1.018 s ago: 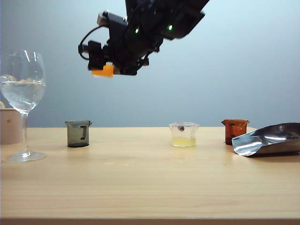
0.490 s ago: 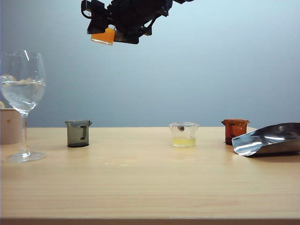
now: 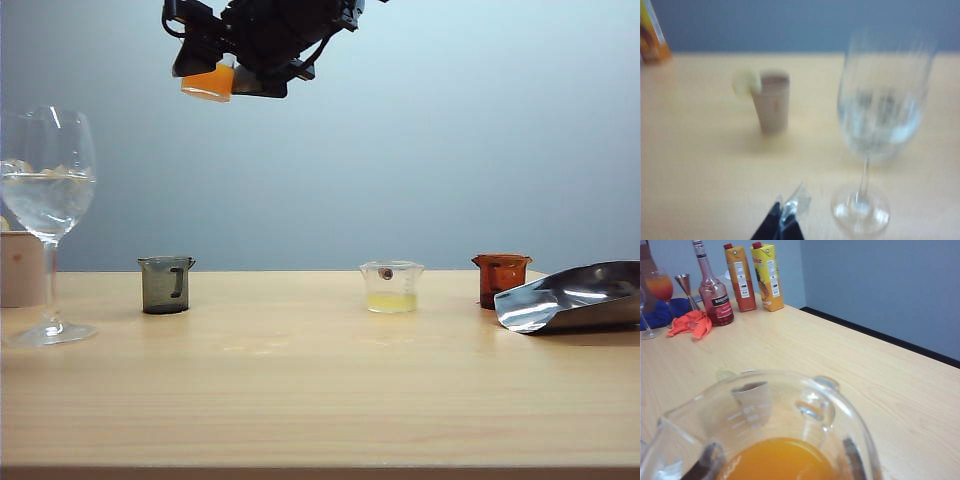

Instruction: Pick up the second measuring cup from the left, pour the orange juice inside into the goblet, and finally put the measuring cup back in its original place.

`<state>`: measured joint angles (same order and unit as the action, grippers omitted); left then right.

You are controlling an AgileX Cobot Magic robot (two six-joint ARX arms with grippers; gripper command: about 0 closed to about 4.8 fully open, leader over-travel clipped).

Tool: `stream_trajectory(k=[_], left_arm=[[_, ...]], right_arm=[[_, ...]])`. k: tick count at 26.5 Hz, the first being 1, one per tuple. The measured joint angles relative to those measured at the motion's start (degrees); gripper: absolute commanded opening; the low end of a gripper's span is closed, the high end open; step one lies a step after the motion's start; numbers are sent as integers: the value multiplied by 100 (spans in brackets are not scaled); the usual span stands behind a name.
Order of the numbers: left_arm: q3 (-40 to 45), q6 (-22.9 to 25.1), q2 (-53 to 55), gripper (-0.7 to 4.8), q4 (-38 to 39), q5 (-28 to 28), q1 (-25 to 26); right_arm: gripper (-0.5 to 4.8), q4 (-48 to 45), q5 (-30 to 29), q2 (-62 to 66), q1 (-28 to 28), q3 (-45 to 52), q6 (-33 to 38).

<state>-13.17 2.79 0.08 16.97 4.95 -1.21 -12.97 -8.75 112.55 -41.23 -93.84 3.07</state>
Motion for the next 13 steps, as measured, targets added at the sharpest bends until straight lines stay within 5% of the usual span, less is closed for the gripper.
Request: stream_trajectory(k=[7,13], left_arm=[[-1744,0,1117,-3,955,-17,-57],[-2763,0,2640,-3,892,-20,-79]], right_arm=[[211,280,-31,-20,-240,-9,-192],[211,789,-28,-9,-308,-295,-354]])
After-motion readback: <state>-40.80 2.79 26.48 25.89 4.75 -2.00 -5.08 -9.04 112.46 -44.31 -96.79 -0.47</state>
